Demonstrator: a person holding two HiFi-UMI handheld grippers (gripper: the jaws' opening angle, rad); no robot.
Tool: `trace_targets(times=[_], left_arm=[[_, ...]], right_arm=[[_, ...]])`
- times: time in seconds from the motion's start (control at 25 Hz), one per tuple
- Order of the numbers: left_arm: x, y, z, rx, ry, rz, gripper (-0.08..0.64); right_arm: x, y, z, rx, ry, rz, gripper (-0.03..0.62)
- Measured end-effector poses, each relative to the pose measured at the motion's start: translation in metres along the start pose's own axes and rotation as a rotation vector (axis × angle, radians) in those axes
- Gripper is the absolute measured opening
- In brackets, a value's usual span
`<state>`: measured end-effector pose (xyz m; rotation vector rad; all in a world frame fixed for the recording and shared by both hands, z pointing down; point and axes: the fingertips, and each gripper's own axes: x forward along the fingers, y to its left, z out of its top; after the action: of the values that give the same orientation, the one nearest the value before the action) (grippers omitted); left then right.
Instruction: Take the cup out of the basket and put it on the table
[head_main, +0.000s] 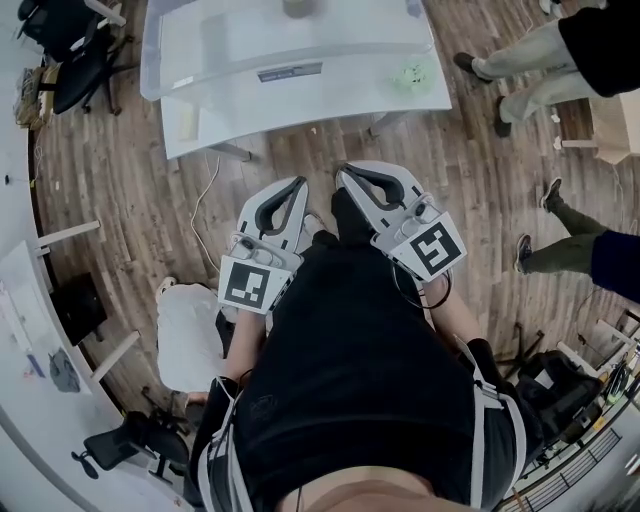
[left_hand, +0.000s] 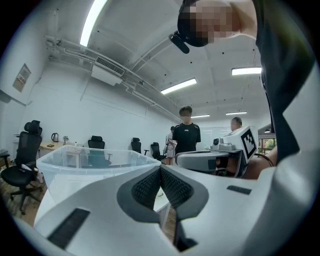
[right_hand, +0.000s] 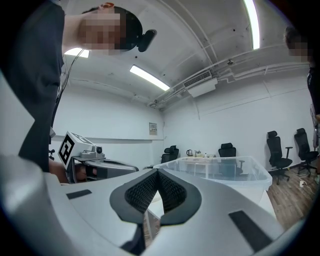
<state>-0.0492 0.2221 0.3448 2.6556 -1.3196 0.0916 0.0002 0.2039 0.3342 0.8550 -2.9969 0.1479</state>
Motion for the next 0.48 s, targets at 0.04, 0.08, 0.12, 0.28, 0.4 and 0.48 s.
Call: trace_targets(times=[0.04, 0.08, 0.12, 0.28, 0.4, 0.48], left_arm=[[0.006, 0.003, 0.000, 0.001, 0.000, 0.006, 0.018], [0.013, 0.007, 0.001, 0.002, 0.004, 0.013, 0.018], [0.021, 0.010, 0.001, 0.005, 0.007, 0.018, 0.018], [0.049, 0.024, 0.010, 0.016, -0.001, 0.037, 0.018], [0.068, 0.036, 0.017, 0.011, 0.008, 0.058, 0.018], [0.081, 0.039, 0.020, 0.010, 0.006, 0.057, 0.018]], right_arm=[[0.002, -0.007, 0.001, -0.001, -0.002, 0.003, 0.017], [0.005, -0.015, 0.001, -0.002, -0.003, 0.006, 0.017], [0.007, -0.023, 0.002, -0.005, -0.004, 0.010, 0.017], [0.021, -0.053, 0.006, -0.008, -0.018, 0.030, 0.017], [0.031, -0.074, 0.011, -0.007, -0.029, 0.043, 0.017], [0.036, -0.086, 0.014, -0.001, -0.042, 0.050, 0.017]])
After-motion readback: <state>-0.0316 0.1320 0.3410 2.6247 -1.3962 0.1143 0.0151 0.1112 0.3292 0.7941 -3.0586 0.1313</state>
